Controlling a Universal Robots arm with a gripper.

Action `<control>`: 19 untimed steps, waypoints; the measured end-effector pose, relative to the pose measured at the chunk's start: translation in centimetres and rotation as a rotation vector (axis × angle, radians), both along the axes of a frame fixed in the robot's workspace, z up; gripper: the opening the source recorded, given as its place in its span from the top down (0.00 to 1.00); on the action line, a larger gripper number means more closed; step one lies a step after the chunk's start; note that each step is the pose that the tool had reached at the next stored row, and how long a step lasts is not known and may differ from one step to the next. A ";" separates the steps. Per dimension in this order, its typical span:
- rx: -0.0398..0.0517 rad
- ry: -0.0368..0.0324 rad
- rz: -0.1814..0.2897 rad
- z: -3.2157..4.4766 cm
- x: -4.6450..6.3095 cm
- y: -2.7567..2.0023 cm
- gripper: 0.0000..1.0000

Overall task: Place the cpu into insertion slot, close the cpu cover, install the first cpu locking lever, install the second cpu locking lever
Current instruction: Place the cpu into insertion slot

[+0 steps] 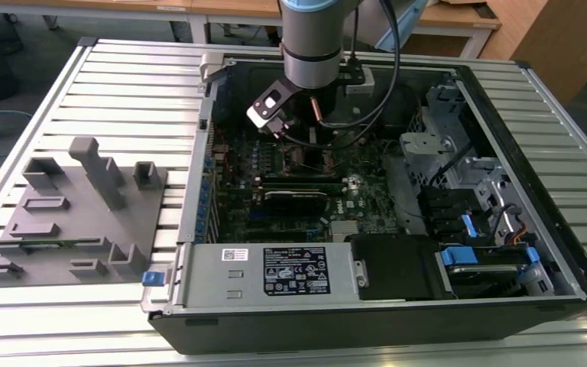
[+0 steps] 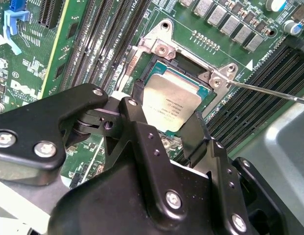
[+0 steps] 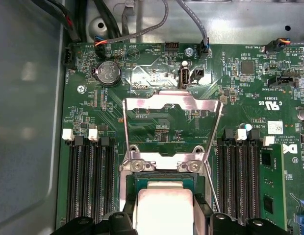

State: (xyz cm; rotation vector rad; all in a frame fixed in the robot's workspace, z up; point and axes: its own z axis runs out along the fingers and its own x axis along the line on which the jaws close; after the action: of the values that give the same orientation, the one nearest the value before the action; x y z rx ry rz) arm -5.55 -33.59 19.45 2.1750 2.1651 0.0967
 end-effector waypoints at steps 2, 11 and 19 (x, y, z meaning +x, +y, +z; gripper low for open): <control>0.0002 0.0001 0.000 0.00 0.0 -0.05 0.46; 0.0000 0.0002 0.000 0.00 0.1 -0.07 0.46; -0.0005 0.0005 0.000 -0.16 0.1 -0.08 0.46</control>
State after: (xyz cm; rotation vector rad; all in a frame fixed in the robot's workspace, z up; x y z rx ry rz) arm -5.44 -33.68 19.30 2.1750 2.1652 0.0956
